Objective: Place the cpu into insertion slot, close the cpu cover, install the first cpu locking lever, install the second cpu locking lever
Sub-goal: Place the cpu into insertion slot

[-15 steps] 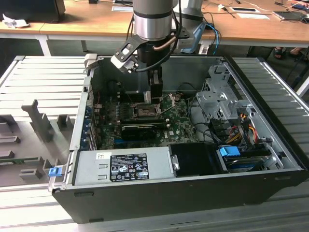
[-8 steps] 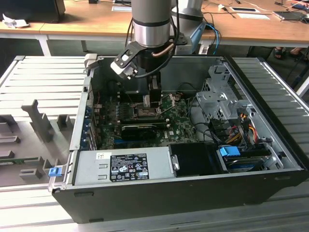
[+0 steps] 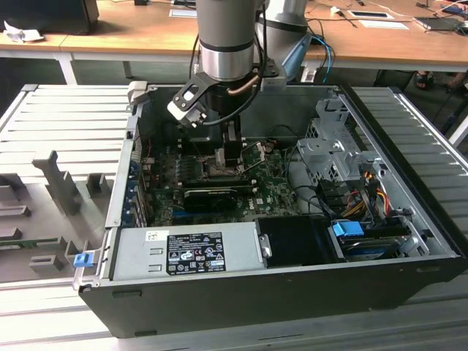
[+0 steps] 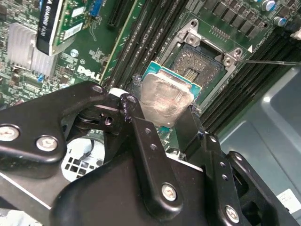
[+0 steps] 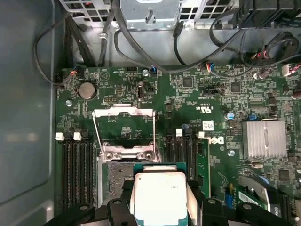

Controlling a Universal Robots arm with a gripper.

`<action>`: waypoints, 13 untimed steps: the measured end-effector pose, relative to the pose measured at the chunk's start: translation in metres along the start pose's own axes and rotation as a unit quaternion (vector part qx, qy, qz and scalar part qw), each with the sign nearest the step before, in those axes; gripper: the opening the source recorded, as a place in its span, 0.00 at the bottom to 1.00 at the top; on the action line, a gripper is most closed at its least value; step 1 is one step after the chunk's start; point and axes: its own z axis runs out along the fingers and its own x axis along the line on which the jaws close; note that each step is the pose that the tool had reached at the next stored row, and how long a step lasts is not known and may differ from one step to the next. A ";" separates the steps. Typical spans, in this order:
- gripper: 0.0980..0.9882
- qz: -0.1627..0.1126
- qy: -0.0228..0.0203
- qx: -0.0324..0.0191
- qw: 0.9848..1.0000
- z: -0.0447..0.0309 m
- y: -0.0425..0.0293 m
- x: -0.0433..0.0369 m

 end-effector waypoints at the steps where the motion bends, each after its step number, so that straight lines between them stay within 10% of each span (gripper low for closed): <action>1: 0.48 0.000 0.000 0.000 1.000 0.0018 -0.0002 0.0014; 13: 0.48 -0.003 0.000 0.000 1.000 0.0198 -0.0082 0.0154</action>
